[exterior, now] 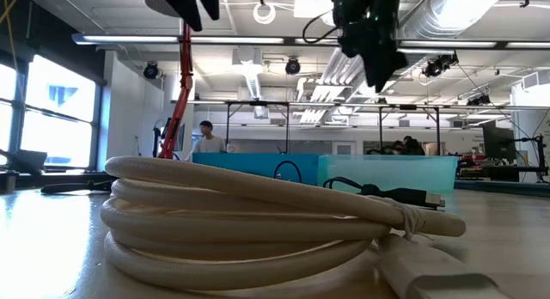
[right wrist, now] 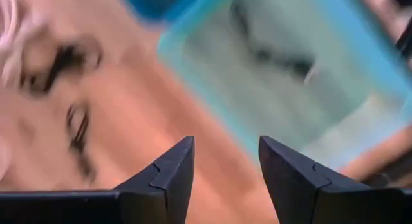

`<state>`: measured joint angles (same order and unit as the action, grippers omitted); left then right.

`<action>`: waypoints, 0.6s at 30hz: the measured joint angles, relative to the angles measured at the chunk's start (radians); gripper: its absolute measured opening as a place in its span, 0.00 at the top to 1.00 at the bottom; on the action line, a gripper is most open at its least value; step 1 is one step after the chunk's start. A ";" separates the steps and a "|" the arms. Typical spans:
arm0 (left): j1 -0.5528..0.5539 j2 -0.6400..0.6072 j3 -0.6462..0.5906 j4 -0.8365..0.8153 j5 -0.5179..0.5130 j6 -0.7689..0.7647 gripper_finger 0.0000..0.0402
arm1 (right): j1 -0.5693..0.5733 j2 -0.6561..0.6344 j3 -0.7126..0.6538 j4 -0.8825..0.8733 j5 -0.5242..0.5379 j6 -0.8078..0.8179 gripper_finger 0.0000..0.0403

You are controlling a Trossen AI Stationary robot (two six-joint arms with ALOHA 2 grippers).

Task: Pick & Place USB Port
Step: Put the black charger cable into the green bin

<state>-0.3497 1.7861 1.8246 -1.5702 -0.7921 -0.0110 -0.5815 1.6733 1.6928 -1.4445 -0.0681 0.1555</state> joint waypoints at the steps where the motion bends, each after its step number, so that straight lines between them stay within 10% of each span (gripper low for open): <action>1: 0.021 -0.007 0.004 0.000 0.000 0.036 0.42 | 0.022 0.000 0.009 -0.060 -0.010 0.021 0.59; 8: 0.131 -0.122 -0.078 0.001 0.185 0.083 0.42 | 0.215 -0.089 -0.070 -0.106 -0.164 0.113 0.59; 18: 0.119 -0.420 -0.486 -0.003 0.426 -0.153 0.42 | 0.473 -0.299 -0.333 -0.088 -0.026 0.273 0.59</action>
<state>-0.2310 1.3656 1.3385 -1.5735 -0.3660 -0.1640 -0.1089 1.3742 1.3600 -1.5328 -0.0941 0.4282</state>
